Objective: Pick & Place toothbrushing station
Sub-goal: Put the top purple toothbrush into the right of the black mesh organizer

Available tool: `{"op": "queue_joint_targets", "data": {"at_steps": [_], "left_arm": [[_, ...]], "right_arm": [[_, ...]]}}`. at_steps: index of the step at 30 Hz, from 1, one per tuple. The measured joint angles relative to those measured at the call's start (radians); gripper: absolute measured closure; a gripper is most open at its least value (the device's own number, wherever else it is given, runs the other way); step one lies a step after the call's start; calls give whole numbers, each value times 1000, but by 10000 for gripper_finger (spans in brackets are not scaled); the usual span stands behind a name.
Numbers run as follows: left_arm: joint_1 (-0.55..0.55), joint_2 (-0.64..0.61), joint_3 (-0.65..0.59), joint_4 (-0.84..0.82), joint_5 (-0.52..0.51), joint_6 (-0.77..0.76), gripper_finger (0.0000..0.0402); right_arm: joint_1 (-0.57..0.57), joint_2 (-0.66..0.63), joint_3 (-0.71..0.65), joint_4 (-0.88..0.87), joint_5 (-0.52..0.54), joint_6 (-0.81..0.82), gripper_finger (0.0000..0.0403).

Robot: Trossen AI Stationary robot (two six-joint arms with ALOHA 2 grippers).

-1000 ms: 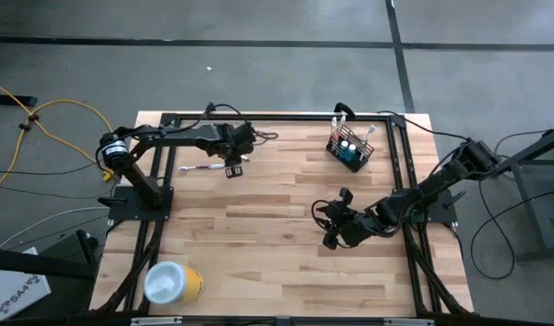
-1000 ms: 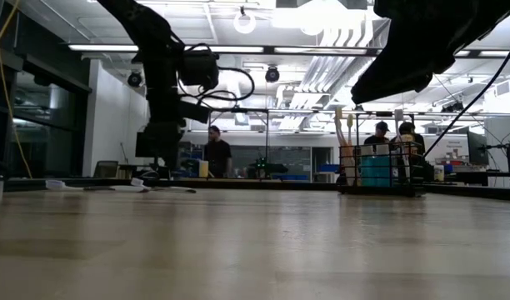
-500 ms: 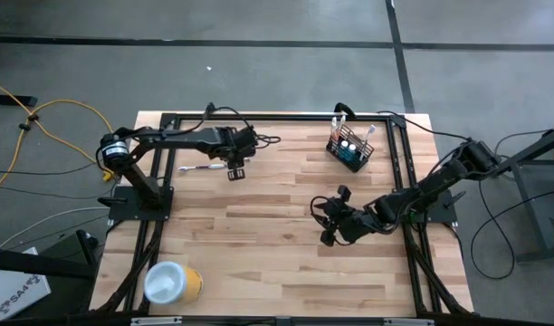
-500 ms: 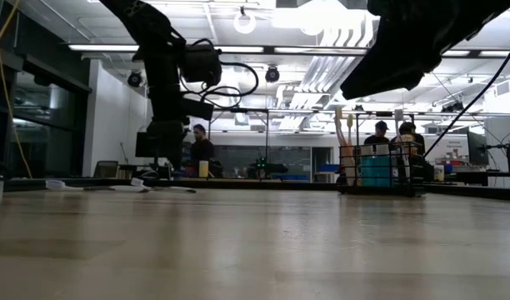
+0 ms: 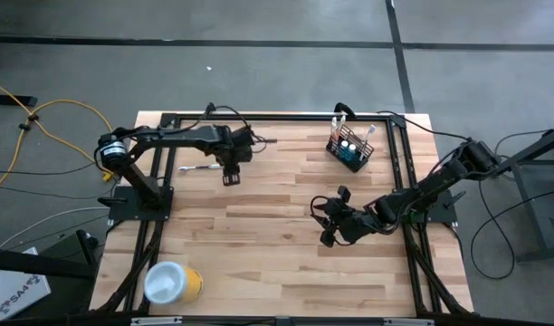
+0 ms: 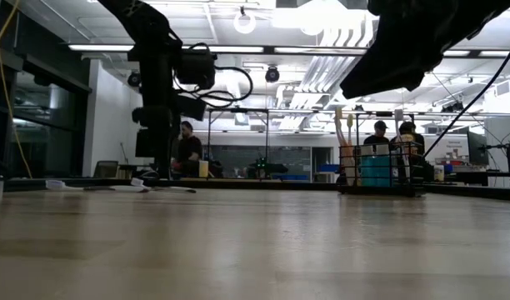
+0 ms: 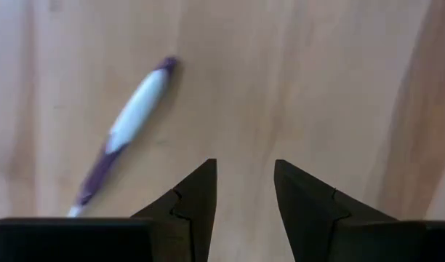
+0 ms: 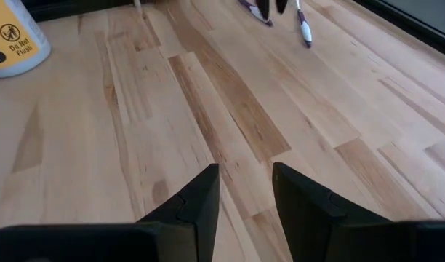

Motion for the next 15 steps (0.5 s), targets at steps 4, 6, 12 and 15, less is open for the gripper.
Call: {"op": "queue_joint_targets", "data": {"at_steps": [4,6,12,15], "left_arm": [[63,-49,2,-18,3,70,271],[92,-80,2,-18,7,111,271],[181,-116,4,-24,56,213,271],[212,-101,4,-24,77,235,271]], "right_arm": [[1,0,0,7,0,0,283],[1,0,0,7,1,0,283],[1,0,0,12,2,1,283],[1,0,0,26,3,1,283]]}}
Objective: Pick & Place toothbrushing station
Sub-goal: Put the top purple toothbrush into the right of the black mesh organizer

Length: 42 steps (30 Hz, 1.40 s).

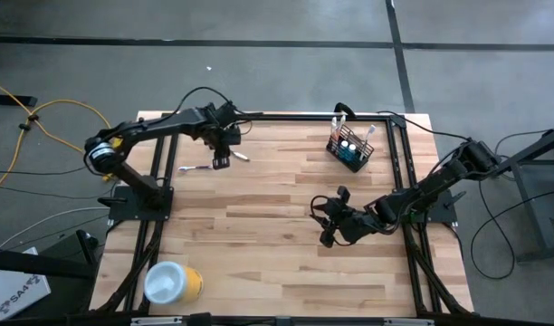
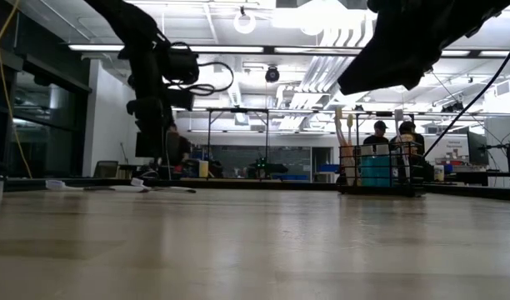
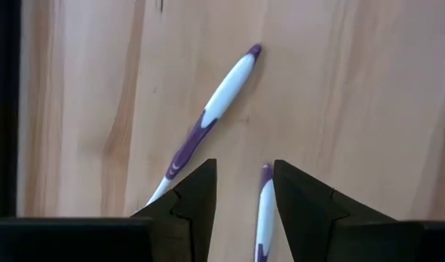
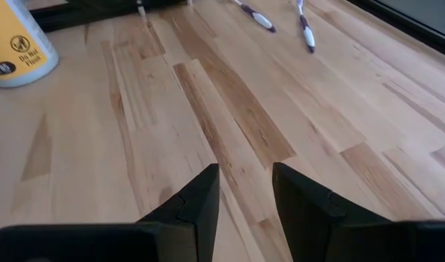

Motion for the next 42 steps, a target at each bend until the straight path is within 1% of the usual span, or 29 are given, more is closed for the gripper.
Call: {"op": "queue_joint_targets", "data": {"at_steps": [6,17,22,27,34,36,40,42], "left_arm": [[40,27,0,-1,0,-11,271],[46,74,-1,4,5,-29,271],[32,78,-1,27,18,-64,271],[-1,78,-1,55,10,-101,271],[-45,78,-1,105,-28,-55,271],[-47,78,-1,125,-14,-48,271],[-46,78,-1,176,57,-34,271],[-49,81,-1,192,60,-22,271]], "right_arm": [[0,0,0,22,0,-1,283],[0,0,0,22,0,-4,283],[0,0,0,22,-2,-4,283],[0,0,0,21,-6,-4,283],[0,0,0,21,-18,-4,283],[0,0,0,21,-18,-4,283],[0,0,0,21,-18,-4,283],[0,0,0,21,-18,-4,283]]}}
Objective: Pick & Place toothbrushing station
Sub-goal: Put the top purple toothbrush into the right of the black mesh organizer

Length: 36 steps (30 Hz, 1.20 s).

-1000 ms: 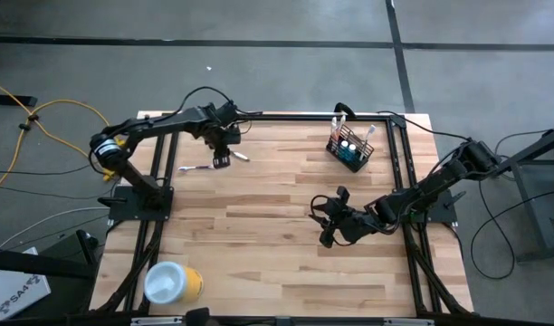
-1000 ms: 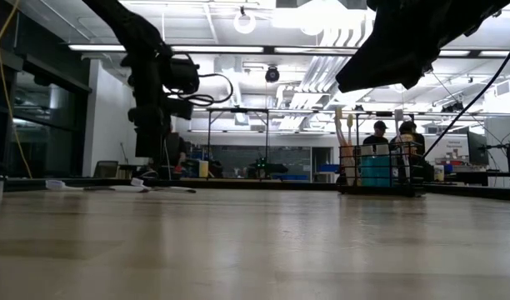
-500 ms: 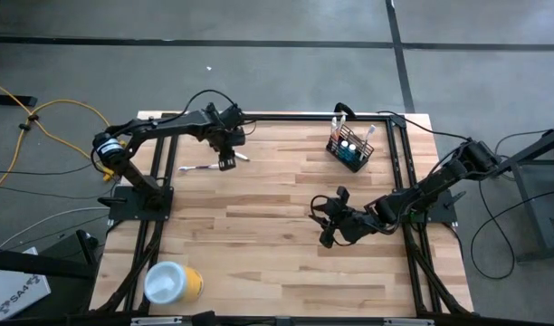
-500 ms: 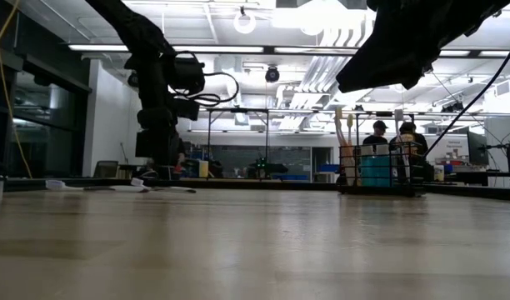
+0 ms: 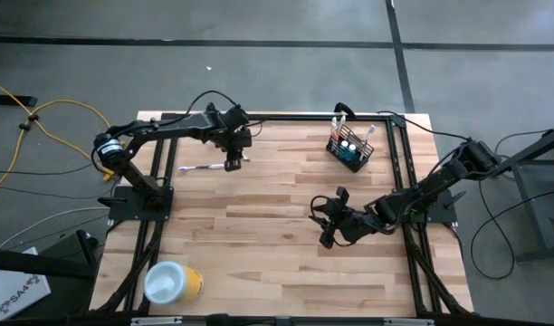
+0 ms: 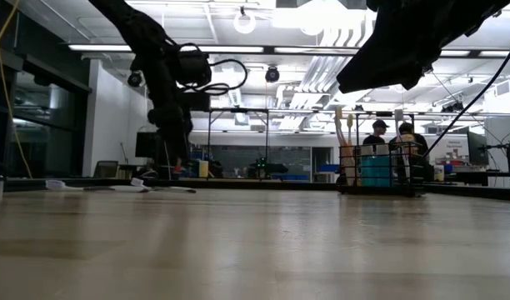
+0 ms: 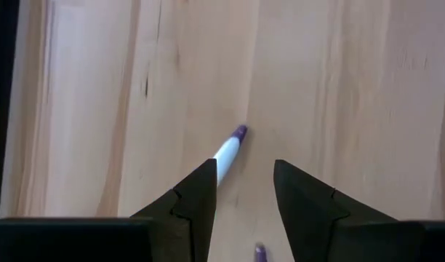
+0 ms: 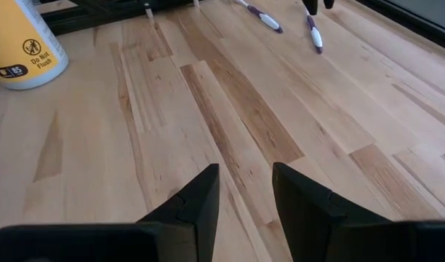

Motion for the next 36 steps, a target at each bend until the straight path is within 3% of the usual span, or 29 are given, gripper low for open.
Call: {"op": "queue_joint_targets", "data": {"at_steps": [9,36], "left_arm": [[-3,98,0,4,-10,31,271],[18,207,4,45,-42,73,271]], "right_arm": [[0,0,0,-6,-5,0,283],[0,0,0,-5,-3,0,283]]}}
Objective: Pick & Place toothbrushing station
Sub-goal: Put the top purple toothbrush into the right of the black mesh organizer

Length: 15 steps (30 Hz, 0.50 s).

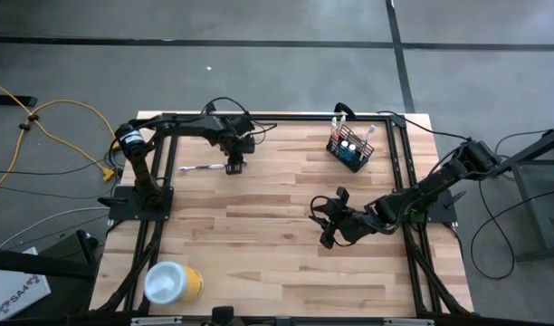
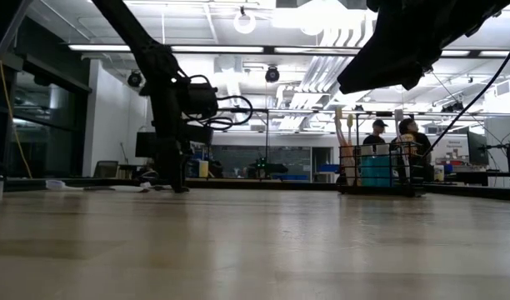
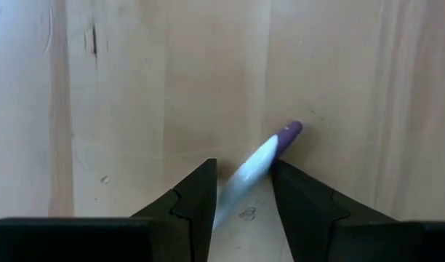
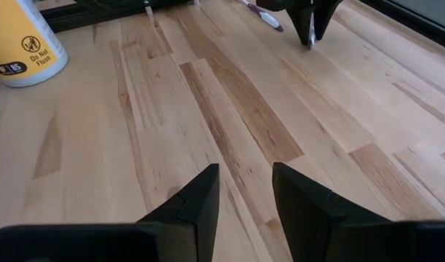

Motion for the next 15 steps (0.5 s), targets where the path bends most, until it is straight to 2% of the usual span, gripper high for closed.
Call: {"op": "queue_joint_targets", "data": {"at_steps": [10,15], "left_arm": [[16,17,0,-3,3,-1,272],[16,19,-1,-5,0,-2,307]], "right_arm": [[0,0,0,0,0,0,283],[0,0,0,0,0,0,283]]}}
